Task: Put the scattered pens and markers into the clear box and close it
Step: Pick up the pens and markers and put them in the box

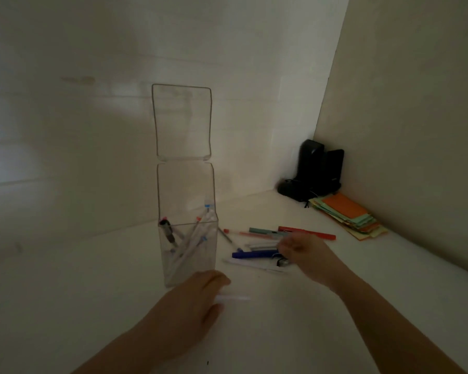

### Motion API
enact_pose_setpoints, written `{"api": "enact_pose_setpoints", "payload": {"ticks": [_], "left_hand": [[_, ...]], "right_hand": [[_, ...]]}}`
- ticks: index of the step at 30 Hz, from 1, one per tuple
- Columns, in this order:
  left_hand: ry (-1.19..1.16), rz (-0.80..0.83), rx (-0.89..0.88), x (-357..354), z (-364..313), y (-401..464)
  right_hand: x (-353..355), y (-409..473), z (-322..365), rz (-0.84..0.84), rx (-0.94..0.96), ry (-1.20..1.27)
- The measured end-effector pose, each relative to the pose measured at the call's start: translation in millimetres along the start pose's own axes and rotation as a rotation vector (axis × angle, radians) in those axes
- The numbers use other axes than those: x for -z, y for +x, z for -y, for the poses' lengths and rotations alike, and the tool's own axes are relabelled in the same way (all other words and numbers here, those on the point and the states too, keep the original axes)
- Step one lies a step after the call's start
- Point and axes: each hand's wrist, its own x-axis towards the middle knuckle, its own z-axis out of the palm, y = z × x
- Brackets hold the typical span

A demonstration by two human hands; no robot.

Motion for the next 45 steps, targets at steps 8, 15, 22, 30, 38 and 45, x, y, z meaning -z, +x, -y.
{"api": "enact_pose_setpoints", "payload": {"ticks": [8, 15, 22, 30, 38, 45], "left_hand": [[-0.049, -0.009, 0.060, -20.8, 7.6, 19.4], [-0.045, -0.041, 0.124, -25.0, -24.5, 53.8], [-0.086, 0.110, 0.287, -37.4, -40.2, 89.7], [-0.304, -0.101, 0.470, -38.9, -28.0, 112.5], [-0.079, 0.113, 0.482, -46.8, -15.9, 131.8], [0.066, 0.146, 0.360, -37.7, -24.8, 115.8]], "right_hand": [[-33.8, -21.5, -27.9, -0.013, 0.061, -0.306], [-37.9, -31.8, -29.2, 0.079, 0.115, -0.126], [-5.1, -25.0, -41.4, 0.063, 0.001, 0.304], [5.0, 12.1, -65.3, -0.096, 0.037, -0.283], [2.5, 6.2, -57.2, 0.123, 0.199, -0.660], [8.8, 4.4, -62.9, 0.085, 0.095, -0.480]]}}
